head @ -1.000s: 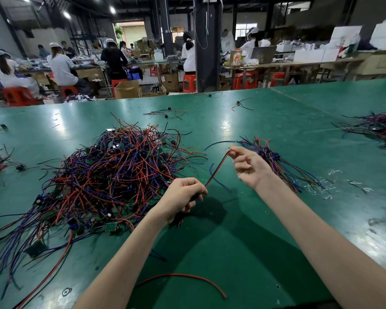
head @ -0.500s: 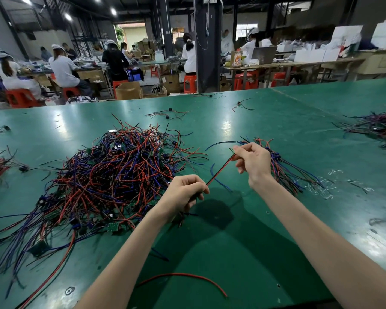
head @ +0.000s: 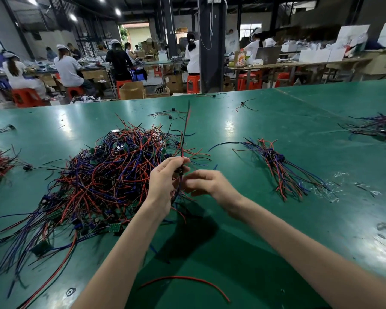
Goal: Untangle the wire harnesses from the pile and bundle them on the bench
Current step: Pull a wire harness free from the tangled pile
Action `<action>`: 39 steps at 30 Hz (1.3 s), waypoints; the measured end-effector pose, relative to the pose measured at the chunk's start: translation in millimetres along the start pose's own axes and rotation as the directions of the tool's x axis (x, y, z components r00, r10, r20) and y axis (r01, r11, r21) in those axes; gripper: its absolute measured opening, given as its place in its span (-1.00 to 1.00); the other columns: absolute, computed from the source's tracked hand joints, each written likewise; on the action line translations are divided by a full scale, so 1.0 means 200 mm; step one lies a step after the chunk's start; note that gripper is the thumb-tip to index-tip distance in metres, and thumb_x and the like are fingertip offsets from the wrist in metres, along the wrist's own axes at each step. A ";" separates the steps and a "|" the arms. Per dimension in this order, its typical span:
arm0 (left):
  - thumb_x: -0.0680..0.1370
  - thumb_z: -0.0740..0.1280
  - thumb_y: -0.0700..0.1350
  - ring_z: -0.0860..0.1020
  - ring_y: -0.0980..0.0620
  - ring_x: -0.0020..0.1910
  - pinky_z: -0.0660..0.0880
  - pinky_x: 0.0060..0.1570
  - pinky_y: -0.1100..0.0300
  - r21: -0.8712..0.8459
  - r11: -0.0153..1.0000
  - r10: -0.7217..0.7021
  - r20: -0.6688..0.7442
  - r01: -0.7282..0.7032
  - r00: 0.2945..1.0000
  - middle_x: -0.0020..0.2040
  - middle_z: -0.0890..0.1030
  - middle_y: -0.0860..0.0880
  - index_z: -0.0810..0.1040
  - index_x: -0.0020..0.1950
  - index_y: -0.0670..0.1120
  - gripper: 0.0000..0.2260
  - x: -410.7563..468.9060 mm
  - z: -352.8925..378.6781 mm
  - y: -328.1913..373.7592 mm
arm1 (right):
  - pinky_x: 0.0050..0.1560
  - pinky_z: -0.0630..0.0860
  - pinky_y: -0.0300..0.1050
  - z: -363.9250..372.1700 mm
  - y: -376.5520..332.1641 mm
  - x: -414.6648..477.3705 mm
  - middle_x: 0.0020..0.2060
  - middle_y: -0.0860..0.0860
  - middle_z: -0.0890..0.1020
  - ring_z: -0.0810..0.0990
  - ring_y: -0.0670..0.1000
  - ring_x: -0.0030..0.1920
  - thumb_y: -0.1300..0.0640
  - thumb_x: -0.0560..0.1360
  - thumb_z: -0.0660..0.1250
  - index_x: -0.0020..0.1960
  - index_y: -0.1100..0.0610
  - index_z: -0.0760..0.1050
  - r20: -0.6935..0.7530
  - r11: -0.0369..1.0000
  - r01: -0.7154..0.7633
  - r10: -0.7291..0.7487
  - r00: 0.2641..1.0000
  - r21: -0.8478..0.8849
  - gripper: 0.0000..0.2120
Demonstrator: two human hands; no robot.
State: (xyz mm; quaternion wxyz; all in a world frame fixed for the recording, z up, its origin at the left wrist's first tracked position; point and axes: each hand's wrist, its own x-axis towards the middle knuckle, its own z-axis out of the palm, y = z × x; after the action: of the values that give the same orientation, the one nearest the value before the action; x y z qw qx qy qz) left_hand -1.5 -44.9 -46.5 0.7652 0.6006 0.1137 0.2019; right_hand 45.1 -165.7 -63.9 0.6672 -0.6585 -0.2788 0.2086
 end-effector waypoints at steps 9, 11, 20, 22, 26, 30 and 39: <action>0.56 0.29 -0.13 0.53 0.11 -0.29 0.41 -0.30 0.25 -0.098 0.991 -0.085 0.045 0.089 0.995 -0.25 0.61 0.03 0.63 -0.07 -0.06 -0.88 -0.02 0.03 0.01 | -0.28 0.53 -0.31 0.10 0.02 -0.04 -0.39 -0.03 0.63 0.58 -0.14 -0.40 0.32 0.54 0.26 -0.08 0.29 0.55 -0.107 0.969 0.049 -0.023 0.994 0.243 -0.90; 0.57 0.29 -0.11 0.54 0.08 -0.24 0.44 -0.18 0.21 -0.109 0.991 -0.077 0.058 0.083 0.995 -0.20 0.64 0.00 0.63 -0.02 -0.07 -0.88 -0.01 0.02 0.01 | -0.36 0.52 -0.28 0.08 0.00 -0.04 -0.43 -0.02 0.62 0.56 -0.12 -0.44 0.30 0.55 0.25 -0.13 0.27 0.55 -0.123 0.965 0.027 0.005 0.992 0.260 -0.87; 0.51 0.35 -0.31 0.64 0.01 -0.22 0.56 0.01 0.15 -0.009 0.992 -0.124 0.139 0.126 0.982 -0.18 0.70 -0.10 0.57 0.15 -0.08 -0.74 0.00 0.01 -0.04 | -0.43 0.48 -0.29 0.02 -0.01 -0.02 -0.48 -0.07 0.61 0.55 -0.15 -0.47 0.31 0.52 0.28 -0.23 0.15 0.59 -0.159 0.965 -0.111 0.151 0.976 0.239 -0.80; 0.51 0.35 -0.31 0.66 0.02 -0.23 0.60 -0.05 0.18 0.005 0.993 -0.119 0.137 0.119 0.983 -0.19 0.70 -0.10 0.58 0.12 -0.08 -0.77 0.01 0.00 -0.05 | -0.46 0.45 -0.32 0.00 -0.01 -0.02 -0.51 -0.06 0.59 0.51 -0.15 -0.51 0.28 0.50 0.32 -0.21 0.15 0.59 -0.137 0.970 -0.156 0.183 0.974 0.186 -0.85; 0.51 0.34 -0.33 0.65 0.08 -0.30 0.59 -0.21 0.28 0.024 0.998 -0.054 0.106 0.052 0.993 -0.28 0.69 -0.06 0.56 0.07 -0.13 -0.81 0.03 -0.02 -0.06 | -0.46 0.42 -0.32 -0.05 -0.01 0.00 -0.52 -0.03 0.56 0.44 -0.16 -0.54 0.22 0.48 0.38 -0.22 0.18 0.59 -0.047 0.979 -0.186 0.190 0.981 0.084 -0.90; 0.50 0.36 -0.32 0.63 0.12 -0.30 0.58 -0.10 0.22 0.114 0.989 0.090 0.035 -0.093 0.995 -0.31 0.68 -0.01 0.55 0.14 -0.16 -0.76 0.03 -0.02 -0.08 | -0.53 0.17 -0.34 -0.08 -0.01 0.01 -0.47 0.03 0.57 0.27 -0.13 -0.55 0.24 0.44 0.41 -0.28 0.16 0.59 0.017 0.981 -0.193 0.193 0.981 0.021 -0.87; 0.43 0.42 -0.34 0.55 0.03 -0.25 0.56 -0.20 0.28 0.065 0.997 0.040 -0.006 -0.040 0.999 -0.17 0.59 -0.18 0.56 0.14 -0.18 -0.70 0.04 -0.02 -0.08 | -0.57 0.17 -0.35 -0.10 0.03 0.02 -0.53 -0.08 0.51 0.24 -0.18 -0.58 0.17 0.46 0.43 -0.32 0.09 0.59 -0.014 0.965 -0.077 0.076 0.997 -0.252 -0.82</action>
State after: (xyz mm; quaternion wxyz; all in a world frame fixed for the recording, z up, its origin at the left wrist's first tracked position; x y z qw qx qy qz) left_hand 7.0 -39.7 -62.1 0.7405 0.6267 0.1111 0.2158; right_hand 61.7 -178.7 -69.7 0.5699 -0.7489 -0.2760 0.1954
